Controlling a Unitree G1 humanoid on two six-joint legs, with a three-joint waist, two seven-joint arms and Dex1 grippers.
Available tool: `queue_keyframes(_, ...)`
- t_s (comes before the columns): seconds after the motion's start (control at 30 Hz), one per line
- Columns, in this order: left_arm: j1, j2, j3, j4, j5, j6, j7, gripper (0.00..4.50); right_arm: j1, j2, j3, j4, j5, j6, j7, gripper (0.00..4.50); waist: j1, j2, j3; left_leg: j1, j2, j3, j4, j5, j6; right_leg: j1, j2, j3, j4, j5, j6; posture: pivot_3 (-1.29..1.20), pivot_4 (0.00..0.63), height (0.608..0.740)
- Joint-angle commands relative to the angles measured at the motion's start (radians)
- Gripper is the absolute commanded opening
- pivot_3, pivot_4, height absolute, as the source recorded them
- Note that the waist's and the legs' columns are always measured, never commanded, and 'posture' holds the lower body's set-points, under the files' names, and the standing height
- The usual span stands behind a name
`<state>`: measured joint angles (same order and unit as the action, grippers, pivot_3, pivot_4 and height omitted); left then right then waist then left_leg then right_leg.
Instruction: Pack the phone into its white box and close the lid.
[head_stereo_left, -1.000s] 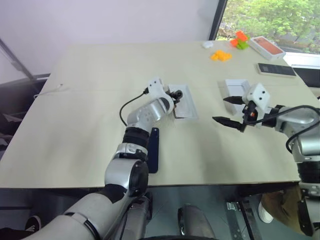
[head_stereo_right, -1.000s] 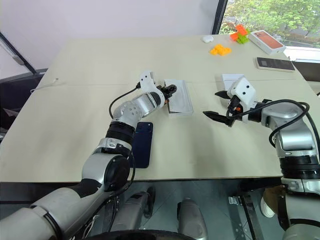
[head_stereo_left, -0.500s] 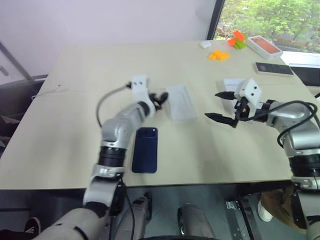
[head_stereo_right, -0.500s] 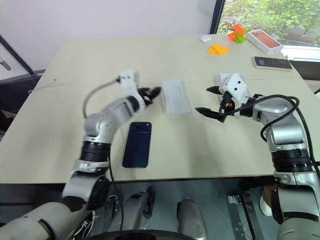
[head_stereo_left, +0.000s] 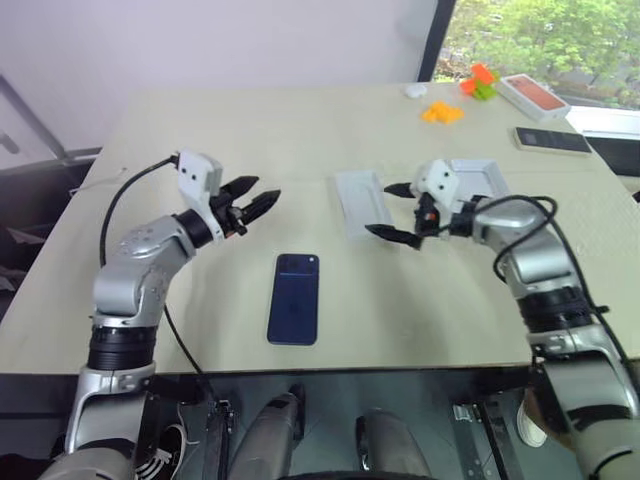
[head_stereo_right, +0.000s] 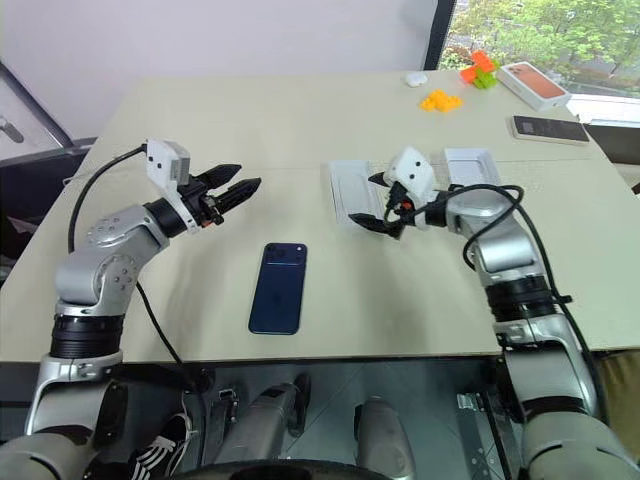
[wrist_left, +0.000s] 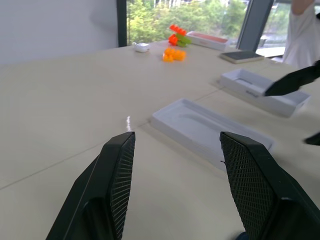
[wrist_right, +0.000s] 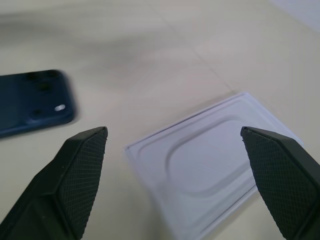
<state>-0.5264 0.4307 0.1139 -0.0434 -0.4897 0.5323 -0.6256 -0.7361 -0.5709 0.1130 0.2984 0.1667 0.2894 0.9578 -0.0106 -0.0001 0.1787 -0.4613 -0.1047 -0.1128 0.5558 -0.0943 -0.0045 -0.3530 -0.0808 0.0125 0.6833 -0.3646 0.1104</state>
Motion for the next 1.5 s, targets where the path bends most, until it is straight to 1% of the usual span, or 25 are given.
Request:
queue_keyframes(0.03,-0.079,-0.089,0.003,0.038,-0.026,0.01,0.06,2.63,-0.058,0.02,-0.033,0.071,-0.009,0.0,-0.05,3.93,0.006,0.0,0.0,-0.001,0.0,0.0,0.0,0.001,0.001,0.0,0.0,0.0,0.0,0.0,0.0,0.0,0.15,0.74)
queue_keyframes(0.07,-0.115,-0.143,-0.012,0.076,-0.018,-0.009,0.082,2.34,-0.066,0.028,-0.033,0.091,-0.016,-0.011,-0.065,3.6,0.013,0.0,0.0,-0.001,-0.001,-0.001,0.0,0.001,0.002,0.0,0.0,-0.001,0.0,0.0,0.0,0.0,0.15,0.74)
queue_keyframes(0.1,-0.16,-0.201,-0.046,0.14,0.027,-0.044,0.12,2.07,-0.075,0.042,-0.034,0.116,-0.026,-0.021,-0.095,3.19,0.016,-0.001,0.0,-0.001,-0.001,-0.001,0.001,0.001,0.002,0.0,0.0,-0.001,0.0,0.0,0.001,0.0,0.15,0.74)
queue_keyframes(0.17,-0.225,-0.284,-0.098,0.261,0.101,-0.117,0.15,1.07,-0.076,0.06,-0.02,0.141,-0.056,-0.057,-0.132,2.12,0.023,-0.001,0.0,-0.001,-0.001,-0.001,0.001,0.002,0.002,0.001,0.0,-0.001,0.0,0.0,0.001,0.0,0.15,0.74)
queue_keyframes(0.23,-0.267,-0.324,-0.128,0.363,0.167,-0.176,0.177,0.03,-0.073,0.085,-0.023,0.155,-0.066,-0.062,-0.168,1.1,0.019,-0.001,0.0,-0.001,-0.001,-0.001,0.001,0.002,0.002,0.001,0.0,-0.002,0.0,0.0,0.001,0.0,0.15,0.74)
queue_keyframes(0.27,-0.283,-0.337,-0.143,0.399,0.184,-0.198,0.171,0.0,-0.068,0.097,-0.02,0.157,-0.075,-0.064,-0.184,0.69,0.014,-0.001,0.0,-0.001,-0.001,0.001,0.001,0.002,0.002,0.004,0.0,-0.002,0.0,0.0,0.001,0.0,0.15,0.74)
queue_keyframes(0.3,-0.298,-0.35,-0.149,0.427,0.192,-0.207,0.169,0.0,-0.06,0.103,-0.01,0.156,-0.092,-0.075,-0.196,0.05,0.005,-0.001,0.0,-0.001,-0.001,0.001,0.001,0.002,0.003,0.004,0.0,-0.002,0.0,0.0,0.001,0.0,0.15,0.74)
queue_keyframes(0.37,-0.336,-0.378,-0.162,0.514,0.221,-0.202,0.197,0.0,-0.041,0.113,0.013,0.158,-0.128,-0.078,-0.223,0.05,-0.006,-0.001,0.0,-0.001,-0.001,0.001,0.001,0.002,0.002,0.002,0.0,-0.001,0.001,0.0,0.001,0.0,0.15,0.74)
queue_keyframes(0.43,-0.344,-0.401,-0.203,0.591,0.276,-0.213,0.209,0.0,-0.015,0.109,0.05,0.152,-0.189,-0.101,-0.255,0.05,-0.01,-0.001,0.0,-0.001,0.0,0.001,0.002,0.003,0.001,0.0,0.001,-0.001,0.003,0.0,0.001,0.0,0.15,0.74)
queue_keyframes(0.5,-0.345,-0.417,-0.247,0.645,0.327,-0.195,0.215,0.0,0.002,0.113,0.051,0.134,-0.202,-0.083,-0.265,0.05,-0.01,-0.001,0.0,-0.001,0.0,0.001,0.001,0.003,0.001,-0.001,0.002,-0.001,0.004,0.0,0.001,0.0,0.15,0.74)
queue_keyframes(0.6,-0.346,-0.415,-0.316,0.702,0.415,-0.163,0.236,0.0,0.021,0.098,0.063,0.114,-0.218,-0.066,-0.251,0.05,-0.01,-0.001,0.0,-0.001,0.0,0.002,0.001,0.003,0.0,-0.001,0.002,0.0,0.005,0.0,0.001,0.0,0.15,0.74)
queue_keyframes(0.67,-0.337,-0.406,-0.343,0.686,0.432,-0.151,0.194,0.0,0.026,0.082,0.075,0.115,-0.237,-0.075,-0.24,0.05,-0.008,-0.001,0.0,0.0,0.0,0.0,0.0,0.003,0.001,0.0,0.002,-0.001,0.005,0.0,0.001,0.0,0.15,0.74)
queue_keyframes(0.8,-0.358,-0.393,-0.302,0.676,0.43,-0.122,0.211,0.0,0.026,0.061,0.097,0.114,-0.263,-0.083,-0.216,0.05,-0.008,0.0,0.0,0.002,0.0,0.0,0.001,0.003,0.0,0.001,0.002,-0.002,0.005,0.0,0.001,0.0,0.15,0.74)
queue_keyframes(0.97,-0.369,-0.388,-0.208,0.576,0.359,-0.134,0.2,0.0,-0.012,0.09,0.028,0.101,-0.189,-0.066,-0.215,0.05,-0.01,-0.001,0.0,0.001,0.0,-0.001,0.001,0.003,0.0,0.0,0.002,-0.002,0.006,0.0,0.001,0.0,0.15,0.74)
queue_keyframes(1.03,-0.367,-0.378,-0.167,0.532,0.327,-0.112,0.197,0.0,-0.034,0.095,-0.005,0.097,-0.154,-0.064,-0.211,0.05,-0.009,-0.001,0.0,-0.002,0.0,-0.001,0.001,0.003,0.0,0.0,0.002,-0.002,0.006,0.0,0.001,0.0,0.15,0.74)
queue_keyframes(1.1,-0.352,-0.359,-0.138,0.463,0.289,-0.111,0.157,0.0,-0.052,0.091,-0.033,0.086,-0.109,-0.044,-0.177,0.05,-0.01,-0.001,0.0,-0.002,0.0,0.0,0.001,0.003,0.0,-0.001,0.002,-0.001,0.005,0.0,0.002,0.0,0.15,0.74)
queue_keyframes(1.17,-0.34,-0.33,-0.094,0.408,0.246,-0.052,0.148,0.0,-0.065,0.078,-0.06,0.065,-0.056,-0.02,-0.124,0.58,-0.009,-0.001,0.0,-0.002,0.0,0.0,0.002,0.003,0.0,-0.002,0.002,-0.001,0.005,0.0,0.001,0.0,0.15,0.74)
queue_keyframes(1.2,-0.331,-0.316,-0.077,0.384,0.217,-0.029,0.125,0.25,-0.069,0.075,-0.072,0.055,-0.03,0.0,-0.1,0.91,-0.01,-0.001,0.0,-0.002,0.0,0.0,0.001,0.004,0.0,-0.002,0.002,-0.001,0.005,0.0,0.001,0.0,0.15,0.74)
queue_keyframes(1.27,-0.295,-0.267,-0.063,0.313,0.186,-0.016,0.07,0.9,-0.071,0.06,-0.068,0.03,-0.012,0.015,-0.054,1.9,-0.011,-0.001,0.0,-0.001,0.0,0.0,0.001,0.003,0.0,-0.001,0.002,-0.001,0.005,0.0,0.001,0.0,0.15,0.74)
queue_keyframes(1.3,-0.28,-0.242,-0.06,0.285,0.185,-0.017,0.058,1.43,-0.07,0.052,-0.062,0.017,-0.003,0.019,-0.028,2.5,-0.012,-0.001,0.0,-0.001,0.0,0.0,0.001,0.003,0.0,-0.001,0.002,-0.001,0.005,0.0,0.001,0.0,0.15,0.74)
queue_keyframes(1.33,-0.267,-0.215,-0.054,0.258,0.174,-0.015,0.037,1.85,-0.065,0.041,-0.05,0.005,-0.002,0.016,0.003,2.89,-0.012,0.0,0.0,-0.001,0.0,0.0,-0.001,0.003,0.0,-0.001,0.002,-0.001,0.005,0.0,0.001,0.0,0.15,0.74)
queue_keyframes(1.37,-0.259,-0.198,-0.05,0.241,0.164,-0.012,0.024,2.38,-0.062,0.034,-0.042,-0.002,-0.001,0.015,0.023,3.47,-0.011,0.0,0.0,-0.001,0.0,0.0,-0.002,0.003,0.0,-0.001,0.002,-0.001,0.005,0.0,0.001,0.0,0.15,0.74)
queue_keyframes(1.43,-0.224,-0.136,-0.041,0.18,0.131,-0.005,-0.042,3.48,-0.043,0.021,-0.017,-0.043,0.018,0.023,0.092,4.47,-0.01,0.0,0.0,-0.001,0.0,0.0,-0.002,0.003,0.0,-0.001,0.002,-0.001,0.005,0.0,0.001,0.0,0.15,0.74)
queue_keyframes(1.5,-0.176,-0.062,-0.033,0.109,0.09,0.032,-0.119,4.48,-0.026,0.008,0.03,-0.074,0.001,0.025,0.143,4.5,-0.012,0.0,0.0,-0.001,0.0,0.0,-0.001,0.003,0.0,-0.001,0.002,0.0,0.005,0.0,0.001,0.0,0.15,0.74)
